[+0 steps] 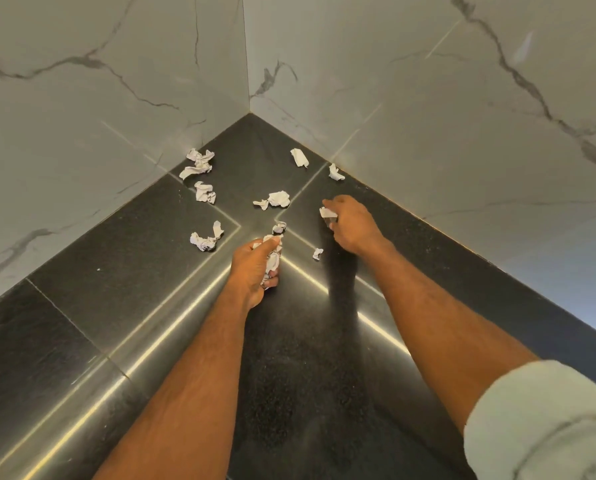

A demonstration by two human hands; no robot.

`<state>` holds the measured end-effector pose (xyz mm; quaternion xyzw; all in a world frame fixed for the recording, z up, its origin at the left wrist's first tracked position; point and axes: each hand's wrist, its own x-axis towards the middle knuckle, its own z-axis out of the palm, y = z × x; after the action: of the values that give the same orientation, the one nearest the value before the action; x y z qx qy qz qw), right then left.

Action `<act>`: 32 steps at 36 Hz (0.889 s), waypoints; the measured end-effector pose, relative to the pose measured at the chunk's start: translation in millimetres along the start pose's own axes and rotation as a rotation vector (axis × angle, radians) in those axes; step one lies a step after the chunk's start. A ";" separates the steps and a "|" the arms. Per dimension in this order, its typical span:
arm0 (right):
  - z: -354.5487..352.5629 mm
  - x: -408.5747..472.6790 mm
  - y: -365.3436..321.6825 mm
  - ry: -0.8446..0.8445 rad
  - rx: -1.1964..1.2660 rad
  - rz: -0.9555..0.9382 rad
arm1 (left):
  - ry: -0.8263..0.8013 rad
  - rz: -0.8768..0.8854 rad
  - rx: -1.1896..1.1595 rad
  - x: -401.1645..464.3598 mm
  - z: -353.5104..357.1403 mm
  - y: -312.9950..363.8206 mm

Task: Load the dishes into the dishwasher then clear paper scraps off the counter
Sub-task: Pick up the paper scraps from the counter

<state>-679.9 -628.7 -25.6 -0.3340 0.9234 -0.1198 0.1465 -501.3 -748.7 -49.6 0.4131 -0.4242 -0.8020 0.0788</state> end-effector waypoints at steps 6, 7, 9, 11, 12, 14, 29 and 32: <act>5.9 21.7 3.5 0.029 0.025 0.047 | 0.018 0.013 -0.003 8.3 0.5 -4.1; 3.6 25.7 3.6 0.033 0.072 0.063 | 0.015 0.010 0.003 9.5 0.0 -4.7; -2.4 36.7 5.0 0.064 0.180 0.090 | 0.010 0.004 0.014 11.8 -0.4 -5.8; -10.7 50.4 5.3 0.145 0.252 0.116 | 0.010 0.006 0.022 13.9 -0.5 -7.0; -15.1 57.0 4.8 0.179 0.262 0.125 | 0.009 0.009 0.025 15.2 -0.6 -7.6; -22.3 68.7 2.4 0.206 0.227 0.119 | -0.001 0.014 0.026 17.4 -1.1 -8.6; 11.5 15.8 -7.8 0.111 0.010 0.016 | -0.020 0.027 0.051 21.2 0.3 -6.2; 32.7 -33.0 -2.3 0.206 0.181 -0.025 | -0.029 0.036 0.051 17.3 -0.2 -6.1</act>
<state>-642.9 -613.0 -49.0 -0.3169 0.9147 -0.2380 0.0791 -511.0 -753.2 -64.6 0.3958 -0.4529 -0.7952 0.0767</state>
